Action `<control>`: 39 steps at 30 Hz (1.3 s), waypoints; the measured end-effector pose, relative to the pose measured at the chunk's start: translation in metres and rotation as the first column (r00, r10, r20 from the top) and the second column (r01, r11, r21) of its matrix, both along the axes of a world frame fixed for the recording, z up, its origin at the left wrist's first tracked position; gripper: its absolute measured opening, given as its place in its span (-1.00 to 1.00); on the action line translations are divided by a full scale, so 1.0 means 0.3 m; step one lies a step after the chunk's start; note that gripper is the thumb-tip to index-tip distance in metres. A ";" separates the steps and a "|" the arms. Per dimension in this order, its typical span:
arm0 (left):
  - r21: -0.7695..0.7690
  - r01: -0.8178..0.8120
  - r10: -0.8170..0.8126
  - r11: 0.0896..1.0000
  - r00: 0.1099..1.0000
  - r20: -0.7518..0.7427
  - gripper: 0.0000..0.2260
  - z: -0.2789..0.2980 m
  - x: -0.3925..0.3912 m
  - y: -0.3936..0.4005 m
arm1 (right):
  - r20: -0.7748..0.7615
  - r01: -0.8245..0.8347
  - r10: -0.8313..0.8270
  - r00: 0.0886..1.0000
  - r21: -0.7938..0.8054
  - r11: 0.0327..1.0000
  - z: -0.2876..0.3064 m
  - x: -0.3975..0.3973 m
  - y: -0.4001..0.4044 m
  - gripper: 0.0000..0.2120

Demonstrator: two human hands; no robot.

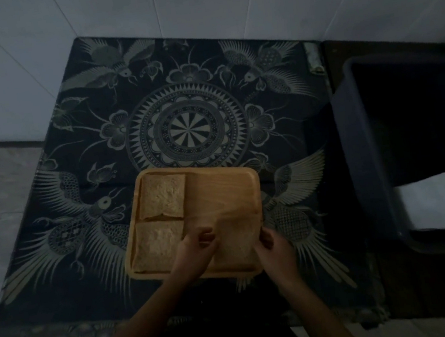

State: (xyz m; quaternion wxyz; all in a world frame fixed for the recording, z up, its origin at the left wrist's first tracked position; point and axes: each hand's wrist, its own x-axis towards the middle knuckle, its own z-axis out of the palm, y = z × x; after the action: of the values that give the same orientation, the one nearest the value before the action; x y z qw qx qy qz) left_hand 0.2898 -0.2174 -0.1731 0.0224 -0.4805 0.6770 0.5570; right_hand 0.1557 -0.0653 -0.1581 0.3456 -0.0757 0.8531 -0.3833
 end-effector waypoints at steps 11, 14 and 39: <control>-0.021 -0.046 0.047 0.999 0.998 0.045 -0.72 0.033 0.017 0.058 | 0.036 -0.010 0.009 0.999 0.037 0.999 -0.035 0.033 0.032 -0.65; -0.028 -0.047 0.049 0.998 0.997 0.052 -0.72 0.039 0.028 0.065 | 0.028 -0.017 0.016 0.999 0.039 0.999 -0.035 0.046 0.034 -0.64; 0.136 -0.095 0.105 0.986 0.992 -0.071 -0.82 0.096 -0.053 -0.047 | 0.042 0.035 -0.030 0.999 -0.113 0.993 0.053 -0.082 -0.040 -0.74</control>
State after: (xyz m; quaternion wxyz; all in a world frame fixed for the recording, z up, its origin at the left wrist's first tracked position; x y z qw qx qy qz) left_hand 0.2740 -0.2315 -0.1442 -0.0001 -0.4894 0.6138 0.6194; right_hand 0.1312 -0.0773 -0.1421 0.3515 -0.0737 0.8240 -0.4382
